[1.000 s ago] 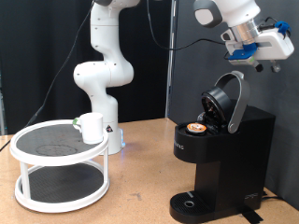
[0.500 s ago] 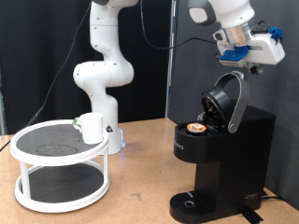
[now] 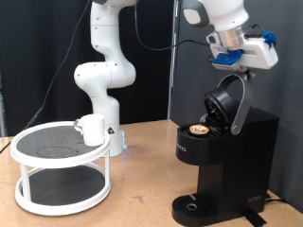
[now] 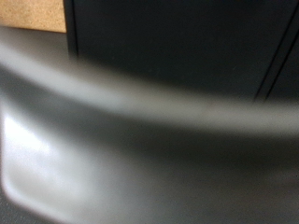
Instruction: Make a cup of coffee with the keurig machine
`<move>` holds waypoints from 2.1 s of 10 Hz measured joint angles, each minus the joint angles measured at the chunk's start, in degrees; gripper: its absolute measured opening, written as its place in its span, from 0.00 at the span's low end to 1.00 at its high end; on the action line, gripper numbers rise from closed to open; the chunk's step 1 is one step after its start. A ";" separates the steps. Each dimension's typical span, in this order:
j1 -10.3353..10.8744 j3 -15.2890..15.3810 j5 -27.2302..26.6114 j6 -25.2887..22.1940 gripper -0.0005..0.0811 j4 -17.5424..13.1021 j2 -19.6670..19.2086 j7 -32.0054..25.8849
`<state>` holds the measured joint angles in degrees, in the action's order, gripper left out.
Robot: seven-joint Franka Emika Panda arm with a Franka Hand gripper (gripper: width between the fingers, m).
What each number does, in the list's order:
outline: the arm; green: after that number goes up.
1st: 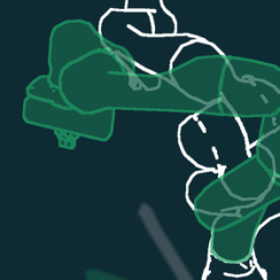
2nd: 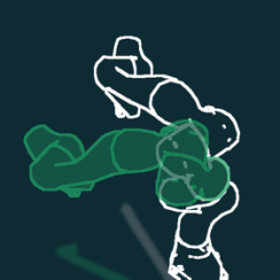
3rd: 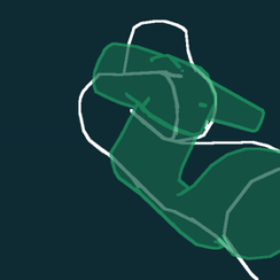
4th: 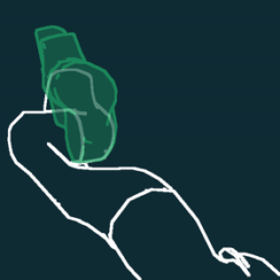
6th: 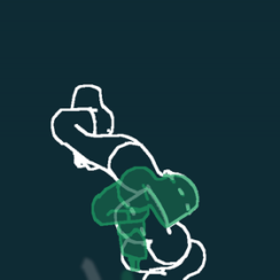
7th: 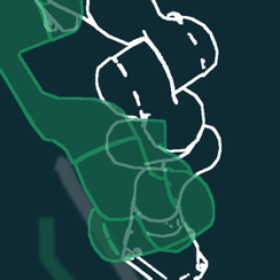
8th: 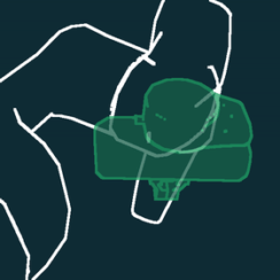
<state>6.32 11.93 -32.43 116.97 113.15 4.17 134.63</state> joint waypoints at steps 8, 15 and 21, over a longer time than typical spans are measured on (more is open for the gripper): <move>-4.84 -4.61 3.99 -5.05 0.01 4.51 4.38 -3.56; -8.37 -5.80 8.80 1.21 0.01 9.98 3.02 -2.73; -8.72 -5.58 8.79 16.24 0.01 18.54 3.66 -5.56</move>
<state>-2.40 6.35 -23.64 133.22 131.70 7.84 129.08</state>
